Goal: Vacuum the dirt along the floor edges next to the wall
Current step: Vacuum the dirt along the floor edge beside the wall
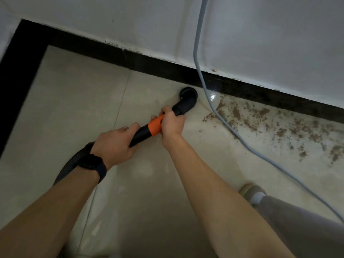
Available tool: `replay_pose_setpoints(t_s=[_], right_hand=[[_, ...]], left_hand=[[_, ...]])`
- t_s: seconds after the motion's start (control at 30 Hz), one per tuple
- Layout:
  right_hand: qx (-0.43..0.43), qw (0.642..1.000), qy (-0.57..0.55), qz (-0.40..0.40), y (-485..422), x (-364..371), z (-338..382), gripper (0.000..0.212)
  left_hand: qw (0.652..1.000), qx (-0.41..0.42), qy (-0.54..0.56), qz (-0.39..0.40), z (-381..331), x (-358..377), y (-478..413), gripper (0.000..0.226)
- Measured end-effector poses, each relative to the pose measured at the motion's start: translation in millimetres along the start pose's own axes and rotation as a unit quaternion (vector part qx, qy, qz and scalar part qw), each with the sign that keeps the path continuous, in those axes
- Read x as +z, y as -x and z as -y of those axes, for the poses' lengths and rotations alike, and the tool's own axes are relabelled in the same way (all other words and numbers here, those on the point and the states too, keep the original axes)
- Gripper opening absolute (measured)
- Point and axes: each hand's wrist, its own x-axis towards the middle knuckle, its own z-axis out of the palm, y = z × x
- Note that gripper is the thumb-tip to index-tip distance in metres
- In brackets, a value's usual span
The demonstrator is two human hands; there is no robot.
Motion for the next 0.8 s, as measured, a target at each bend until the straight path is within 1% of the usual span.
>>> replay_pose_setpoints(t_s=[0.03, 0.07, 0.13, 0.2, 0.33, 0.4, 0.5, 0.63, 0.73, 0.8], right_hand=[[0.007, 1.000, -0.009, 0.002, 7.6, 0.0, -8.9, 0.022], [0.014, 1.000, -0.021, 0.002, 15.5, -0.1, -18.5, 0.021], [0.029, 0.999, -0.046, -0.005, 31.2, -2.5, -39.4, 0.024], [0.042, 0.997, -0.057, -0.023, 49.4, -11.1, -60.5, 0.026], [0.070, 0.995, -0.056, -0.050, 84.9, -30.1, -92.5, 0.032], [0.084, 0.992, -0.065, -0.065, 96.3, -39.1, -103.9, 0.030], [0.098, 0.990, -0.067, -0.079, 104.5, -50.5, -111.6, 0.027], [0.085, 0.990, -0.048, -0.097, 104.7, -64.7, -108.0, 0.025], [0.064, 0.992, -0.037, -0.105, 97.8, -74.5, -97.8, 0.022], [0.048, 0.992, -0.032, -0.109, 91.4, -79.8, -89.2, 0.022]], left_hand=[[1.000, 0.008, -0.007, 0.006, 8.1, 0.5, 8.4, 0.036], [1.000, 0.020, -0.018, 0.006, 15.4, 1.6, 17.4, 0.036], [0.998, 0.051, -0.041, -0.011, 29.0, 5.9, 36.0, 0.034], [0.996, 0.072, -0.039, -0.019, 35.1, 10.3, 57.9, 0.030], [0.995, 0.098, -0.036, -0.007, 39.2, 18.9, 97.8, 0.027], [0.994, 0.100, -0.035, 0.012, 40.4, 23.4, 111.1, 0.025], [0.994, 0.104, -0.032, 0.019, 34.8, 27.8, 121.4, 0.025], [0.991, 0.124, -0.047, 0.029, 20.3, 35.4, 121.9, 0.027], [0.987, 0.142, -0.072, 0.016, 7.3, 42.0, 112.9, 0.040], [0.986, 0.143, -0.080, 0.011, -2.7, 44.7, 105.0, 0.044]])
